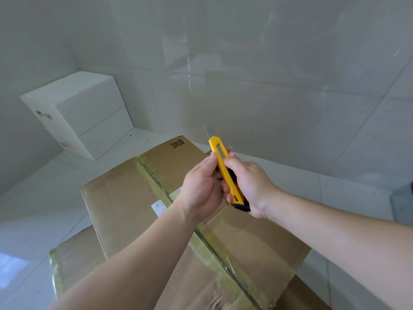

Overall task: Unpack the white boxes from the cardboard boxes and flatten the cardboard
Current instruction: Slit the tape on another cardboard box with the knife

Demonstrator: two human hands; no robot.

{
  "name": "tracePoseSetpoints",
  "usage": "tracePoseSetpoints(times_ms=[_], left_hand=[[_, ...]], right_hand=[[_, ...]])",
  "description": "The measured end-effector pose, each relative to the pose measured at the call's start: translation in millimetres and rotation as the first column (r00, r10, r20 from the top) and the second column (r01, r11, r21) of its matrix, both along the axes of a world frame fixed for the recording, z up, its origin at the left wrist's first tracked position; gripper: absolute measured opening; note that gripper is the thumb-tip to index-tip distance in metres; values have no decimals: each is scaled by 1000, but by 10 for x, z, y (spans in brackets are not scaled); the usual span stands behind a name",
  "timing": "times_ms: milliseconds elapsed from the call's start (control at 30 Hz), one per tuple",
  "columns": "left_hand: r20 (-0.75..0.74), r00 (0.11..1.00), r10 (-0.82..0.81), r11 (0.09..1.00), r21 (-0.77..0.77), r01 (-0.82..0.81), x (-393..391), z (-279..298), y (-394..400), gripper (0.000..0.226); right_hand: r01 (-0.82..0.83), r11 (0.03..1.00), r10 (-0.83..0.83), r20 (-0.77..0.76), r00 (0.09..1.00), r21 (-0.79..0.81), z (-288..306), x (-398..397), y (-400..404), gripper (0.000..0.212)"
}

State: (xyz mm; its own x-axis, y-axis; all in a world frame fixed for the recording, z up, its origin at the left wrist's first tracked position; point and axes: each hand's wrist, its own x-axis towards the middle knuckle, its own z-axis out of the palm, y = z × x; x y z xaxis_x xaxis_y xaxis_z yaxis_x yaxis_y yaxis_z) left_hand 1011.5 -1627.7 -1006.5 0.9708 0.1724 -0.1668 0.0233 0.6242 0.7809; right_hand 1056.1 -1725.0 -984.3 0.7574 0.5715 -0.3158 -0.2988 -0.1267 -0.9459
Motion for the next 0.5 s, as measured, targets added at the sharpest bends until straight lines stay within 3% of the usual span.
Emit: tracePoseSetpoints(times_ms=[267,500], left_hand=[[-48,997,62,988,-135,-68,13,27,23,37],[-69,990,121,987,-100,-127,30,142,99,36]], right_hand=[[-126,969,121,37,992,212,-44,-54,-39,21],[-368,874,370,57,927,317,92,-8,-56,40]])
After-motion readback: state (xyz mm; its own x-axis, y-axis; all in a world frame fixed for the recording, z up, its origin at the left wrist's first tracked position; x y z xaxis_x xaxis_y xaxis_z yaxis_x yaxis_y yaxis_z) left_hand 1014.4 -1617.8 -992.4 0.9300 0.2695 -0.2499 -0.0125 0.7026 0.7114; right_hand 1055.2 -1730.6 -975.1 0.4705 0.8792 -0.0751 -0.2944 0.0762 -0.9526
